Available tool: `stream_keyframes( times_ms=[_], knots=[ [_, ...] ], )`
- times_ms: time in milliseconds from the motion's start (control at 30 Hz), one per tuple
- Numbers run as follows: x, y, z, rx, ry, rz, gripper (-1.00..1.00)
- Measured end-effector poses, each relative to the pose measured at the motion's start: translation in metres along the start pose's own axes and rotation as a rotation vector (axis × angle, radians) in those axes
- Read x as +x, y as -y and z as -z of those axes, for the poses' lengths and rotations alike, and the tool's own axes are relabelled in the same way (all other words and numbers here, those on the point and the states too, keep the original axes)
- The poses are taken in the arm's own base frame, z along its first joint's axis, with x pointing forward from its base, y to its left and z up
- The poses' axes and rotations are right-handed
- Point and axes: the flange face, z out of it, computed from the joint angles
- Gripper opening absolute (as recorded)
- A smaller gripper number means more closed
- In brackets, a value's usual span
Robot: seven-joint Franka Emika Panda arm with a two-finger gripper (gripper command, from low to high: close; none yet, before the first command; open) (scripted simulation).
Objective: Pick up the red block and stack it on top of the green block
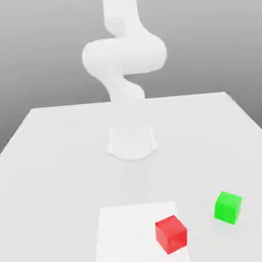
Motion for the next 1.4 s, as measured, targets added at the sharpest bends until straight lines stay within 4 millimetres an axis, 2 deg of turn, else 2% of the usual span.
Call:
stream_keyframes(
  times_ms=[200,433,600,733,800,900,933,1167,1333,1400],
  knots=[
    [-0.033,-0.01,-0.131,-0.105,0.167,0.095,0.0],
    [-0.102,-0.047,-0.258,-0.225,0.353,0.208,0.0],
    [-0.166,-0.088,-0.328,-0.312,0.483,0.297,0.0],
    [-0.218,-0.13,-0.371,-0.384,0.582,0.364,0.0],
    [-0.233,-0.145,-0.389,-0.397,0.598,0.375,0.0],
    [-0.251,-0.163,-0.416,-0.401,0.604,0.377,0.0],
    [-0.256,-0.168,-0.423,-0.401,0.604,0.378,-1.0],
    [-0.257,-0.169,-0.425,-0.401,0.604,0.378,-1.0],
    [-0.234,-0.146,-0.388,-0.401,0.604,0.378,-1.0],
    [-0.242,-0.132,-0.375,-0.402,0.604,0.377,-1.0]
  ],
)
